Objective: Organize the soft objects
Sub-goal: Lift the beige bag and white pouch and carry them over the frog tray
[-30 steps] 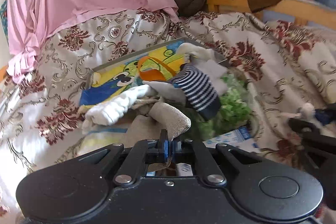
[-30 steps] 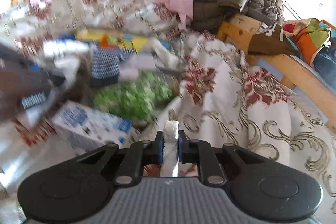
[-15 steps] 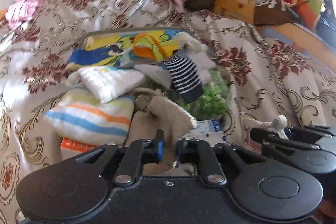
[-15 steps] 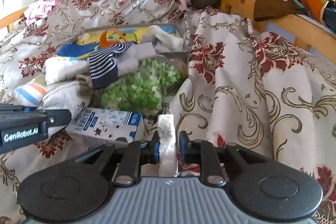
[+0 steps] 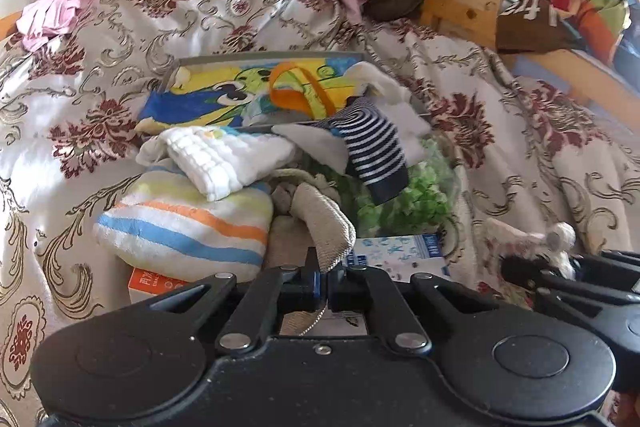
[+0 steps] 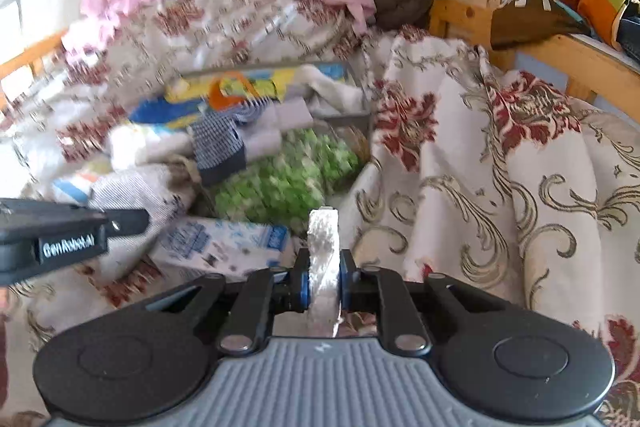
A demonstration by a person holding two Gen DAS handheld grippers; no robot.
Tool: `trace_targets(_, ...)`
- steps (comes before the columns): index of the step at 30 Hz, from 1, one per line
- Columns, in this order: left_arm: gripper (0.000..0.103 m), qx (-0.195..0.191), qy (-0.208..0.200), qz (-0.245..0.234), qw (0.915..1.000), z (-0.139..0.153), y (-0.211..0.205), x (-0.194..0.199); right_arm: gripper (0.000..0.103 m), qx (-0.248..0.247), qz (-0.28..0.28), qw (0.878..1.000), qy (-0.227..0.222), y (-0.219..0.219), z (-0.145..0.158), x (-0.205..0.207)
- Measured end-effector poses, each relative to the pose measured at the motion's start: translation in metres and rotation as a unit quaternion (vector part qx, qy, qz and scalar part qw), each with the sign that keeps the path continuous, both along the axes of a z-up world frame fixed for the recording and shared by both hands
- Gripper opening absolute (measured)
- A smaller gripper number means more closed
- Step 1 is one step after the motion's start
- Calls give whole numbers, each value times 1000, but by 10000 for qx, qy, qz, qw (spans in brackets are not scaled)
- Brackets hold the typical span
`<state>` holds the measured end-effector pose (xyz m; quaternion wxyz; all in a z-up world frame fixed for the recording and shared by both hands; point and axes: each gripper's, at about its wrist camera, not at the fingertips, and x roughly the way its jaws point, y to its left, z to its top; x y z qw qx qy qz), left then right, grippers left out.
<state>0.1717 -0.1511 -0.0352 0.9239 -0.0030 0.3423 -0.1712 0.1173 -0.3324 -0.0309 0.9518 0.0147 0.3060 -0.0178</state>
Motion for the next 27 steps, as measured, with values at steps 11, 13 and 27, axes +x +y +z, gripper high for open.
trace_targets(11,1,-411,-438,-312,9977,55,3,-17,15,353,14,9928,-1146,-11,23,-16)
trace_targets(13,1,-630,-399,-326,9967,68,6,-12,16,386,51,9912,-1262,-13,25,-14)
trace_targets(27,2,-1013,-826,-521,9900,128,14,63,16,1093,422,9742,-1931,-30,64,101)
